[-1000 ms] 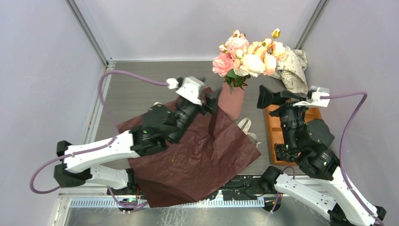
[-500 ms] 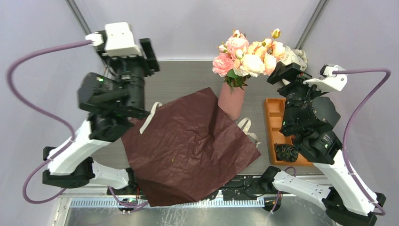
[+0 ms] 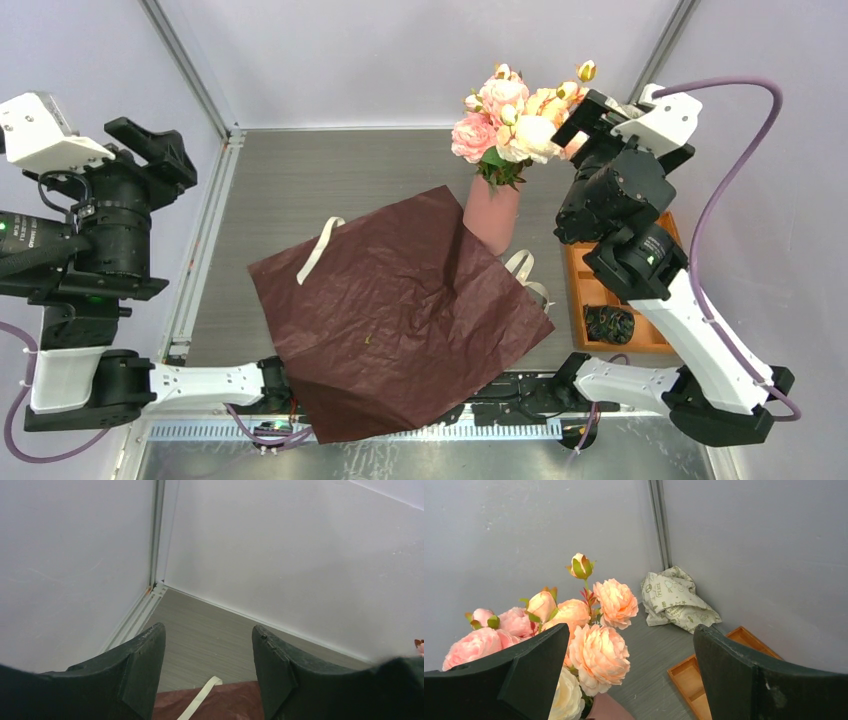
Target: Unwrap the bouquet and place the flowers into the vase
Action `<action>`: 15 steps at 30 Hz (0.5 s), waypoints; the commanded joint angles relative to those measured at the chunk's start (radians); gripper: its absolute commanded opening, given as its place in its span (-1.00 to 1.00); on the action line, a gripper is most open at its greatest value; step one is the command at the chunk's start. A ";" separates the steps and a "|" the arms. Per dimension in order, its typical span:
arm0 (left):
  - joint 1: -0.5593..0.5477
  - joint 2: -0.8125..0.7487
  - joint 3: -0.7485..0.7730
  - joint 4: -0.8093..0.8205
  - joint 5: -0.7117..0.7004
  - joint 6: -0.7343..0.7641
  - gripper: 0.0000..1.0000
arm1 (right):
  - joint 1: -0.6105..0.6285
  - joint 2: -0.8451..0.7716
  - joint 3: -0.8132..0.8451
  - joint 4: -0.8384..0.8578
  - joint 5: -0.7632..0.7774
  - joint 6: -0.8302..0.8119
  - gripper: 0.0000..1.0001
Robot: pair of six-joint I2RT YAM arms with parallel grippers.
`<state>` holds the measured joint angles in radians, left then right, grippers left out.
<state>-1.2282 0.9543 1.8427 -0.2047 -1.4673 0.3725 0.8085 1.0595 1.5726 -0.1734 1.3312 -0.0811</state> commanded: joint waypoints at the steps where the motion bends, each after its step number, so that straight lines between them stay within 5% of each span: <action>1: 0.001 -0.011 -0.050 -0.026 -0.029 -0.016 0.29 | 0.002 -0.049 0.015 0.008 0.036 0.015 0.99; 15: 0.000 -0.029 -0.092 -0.014 -0.024 -0.032 0.29 | 0.002 -0.146 -0.029 -0.006 0.057 0.049 0.99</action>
<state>-1.2282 0.9249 1.7428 -0.2287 -1.4826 0.3466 0.8085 0.9134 1.5536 -0.1879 1.3678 -0.0647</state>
